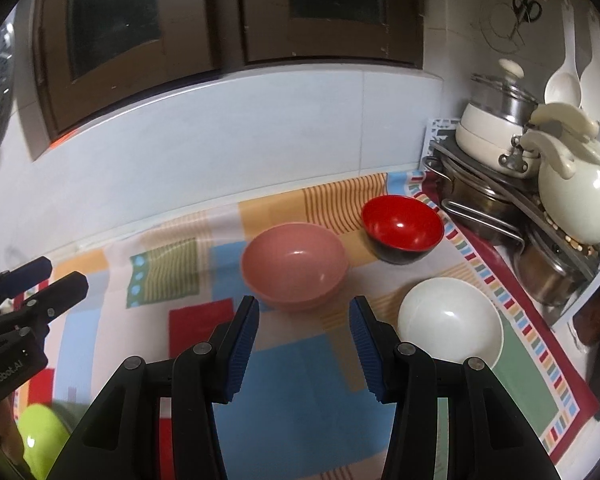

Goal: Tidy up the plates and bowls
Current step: 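Move both grippers to the rim of the pink bowl, then close both grippers on the pink bowl rim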

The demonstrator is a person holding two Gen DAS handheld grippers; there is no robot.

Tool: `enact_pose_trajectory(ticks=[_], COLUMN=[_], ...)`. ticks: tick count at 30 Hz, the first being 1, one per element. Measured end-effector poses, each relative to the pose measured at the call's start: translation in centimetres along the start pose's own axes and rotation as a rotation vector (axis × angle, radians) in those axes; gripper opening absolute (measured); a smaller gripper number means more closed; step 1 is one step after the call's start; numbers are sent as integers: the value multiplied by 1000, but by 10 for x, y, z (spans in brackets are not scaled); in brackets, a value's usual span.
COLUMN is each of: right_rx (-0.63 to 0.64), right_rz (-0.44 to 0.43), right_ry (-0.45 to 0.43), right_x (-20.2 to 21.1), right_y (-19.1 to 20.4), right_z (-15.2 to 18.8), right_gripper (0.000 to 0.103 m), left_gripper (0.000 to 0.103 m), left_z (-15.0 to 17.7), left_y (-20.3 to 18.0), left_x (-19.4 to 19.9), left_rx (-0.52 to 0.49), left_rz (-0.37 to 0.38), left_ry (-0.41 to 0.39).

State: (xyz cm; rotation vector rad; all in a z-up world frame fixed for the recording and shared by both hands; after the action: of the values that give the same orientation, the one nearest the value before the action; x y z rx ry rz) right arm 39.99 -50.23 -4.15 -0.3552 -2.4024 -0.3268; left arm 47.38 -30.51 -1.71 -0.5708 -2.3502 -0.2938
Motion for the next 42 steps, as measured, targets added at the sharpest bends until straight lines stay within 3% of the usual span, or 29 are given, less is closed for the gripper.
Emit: enact_pose_trajectory(ticks=[14,29,37,42], right_rx=[-106,-135,-130,-132], right_rz=[19,45,50,45], right_ry=[77,152,194,225], right_x=[-80,-142,-162,-172], right_y=[-36,-43,-41,-40], right_z=[-12,-15,-11,-7], right_gripper=[48,47,42,32], left_gripper=[61,60,52,42], left_z=[-21,-20,-14,-11], left_y=[-23,-44,-56,-59], left_x=[-94,-173,-204,-217], left_rx=[-81,-136,-136,-131], left_rz=[31,90,112,118], left_ry=[78,184,242,279])
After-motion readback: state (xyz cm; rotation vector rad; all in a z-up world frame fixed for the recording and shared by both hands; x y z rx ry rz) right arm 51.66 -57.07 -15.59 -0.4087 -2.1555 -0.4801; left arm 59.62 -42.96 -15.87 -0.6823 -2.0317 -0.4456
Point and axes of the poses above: each gripper's, at about its wrist camera, not at the fingertips, and x roughly against the way its jaws point, y to its left, z to its underside, the point moved 5 cm from there along -x, roughly the way its jaws point, and after that the axes turned 2 degrees about -x, right-handed, at the moved point
